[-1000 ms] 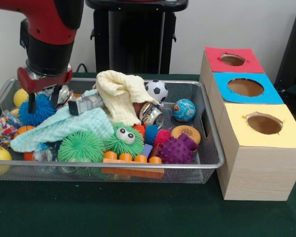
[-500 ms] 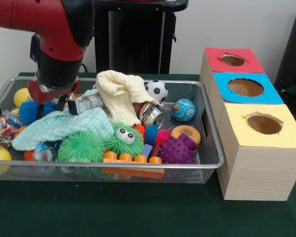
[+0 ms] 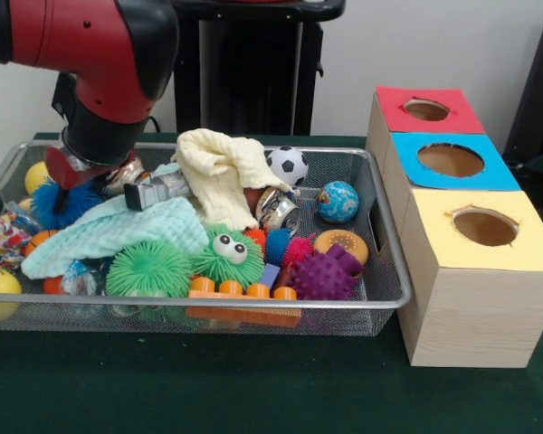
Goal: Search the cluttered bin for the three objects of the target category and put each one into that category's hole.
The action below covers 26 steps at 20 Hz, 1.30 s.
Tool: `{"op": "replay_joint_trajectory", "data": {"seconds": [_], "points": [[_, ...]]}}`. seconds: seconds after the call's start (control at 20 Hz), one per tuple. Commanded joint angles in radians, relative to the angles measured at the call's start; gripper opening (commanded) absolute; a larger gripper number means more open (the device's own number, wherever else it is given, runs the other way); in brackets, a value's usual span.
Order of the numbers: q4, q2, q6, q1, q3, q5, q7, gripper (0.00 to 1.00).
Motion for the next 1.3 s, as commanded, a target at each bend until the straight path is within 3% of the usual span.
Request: {"op": "replay_joint_trajectory", "data": {"seconds": [0.05, 0.5, 0.55, 1.3], "points": [[-0.053, 0.005, 0.108, 0.008, -0.058, -0.07, -0.31, 1.0], [-0.014, -0.009, 0.09, -0.01, -0.067, -0.042, -0.315, 1.0], [-0.001, -0.009, 0.071, -0.021, -0.064, -0.028, -0.312, 0.0], [0.088, 0.021, -0.072, -0.108, -0.005, 0.024, -0.216, 0.0]]}}
